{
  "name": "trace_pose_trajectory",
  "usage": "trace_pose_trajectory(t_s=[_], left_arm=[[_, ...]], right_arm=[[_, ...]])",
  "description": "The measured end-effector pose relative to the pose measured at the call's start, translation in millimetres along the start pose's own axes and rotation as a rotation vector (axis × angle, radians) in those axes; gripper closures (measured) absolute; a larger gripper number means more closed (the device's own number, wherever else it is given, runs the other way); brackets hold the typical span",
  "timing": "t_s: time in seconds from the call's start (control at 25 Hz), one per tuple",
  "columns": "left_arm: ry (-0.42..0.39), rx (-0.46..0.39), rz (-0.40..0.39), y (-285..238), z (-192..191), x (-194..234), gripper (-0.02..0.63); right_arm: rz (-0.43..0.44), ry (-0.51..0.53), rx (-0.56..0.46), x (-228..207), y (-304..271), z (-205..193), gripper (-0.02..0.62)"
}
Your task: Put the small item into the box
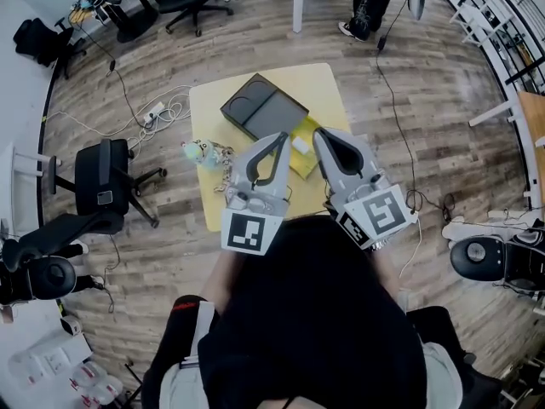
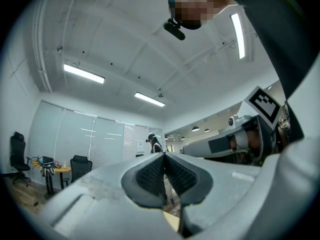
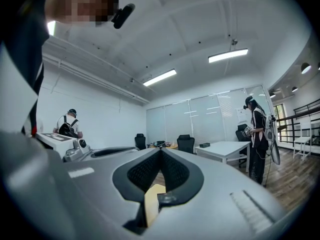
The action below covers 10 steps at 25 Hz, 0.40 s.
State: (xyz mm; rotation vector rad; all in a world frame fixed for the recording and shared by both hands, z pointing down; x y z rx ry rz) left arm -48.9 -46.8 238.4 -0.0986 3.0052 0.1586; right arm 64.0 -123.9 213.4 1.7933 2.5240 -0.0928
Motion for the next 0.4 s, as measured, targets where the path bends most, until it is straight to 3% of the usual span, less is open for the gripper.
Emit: trace_pose_trajectory(t_s=[0.4], left_arm=[[-0.005,-0.007,-0.031,-10.3,-3.7,-9.6,0.604]], right_arm=[[0.014,0.015,0.007,-4.3,1.0,-5.5,0.595]])
Point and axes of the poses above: the fingertips, and each gripper's own axes: y backward along the fingers, x to its left, z out of its top, the point moved 7 cm from there along y, backward along the fingers, and after that the axes turned 3 degrees about x, right-handed, at the moved point
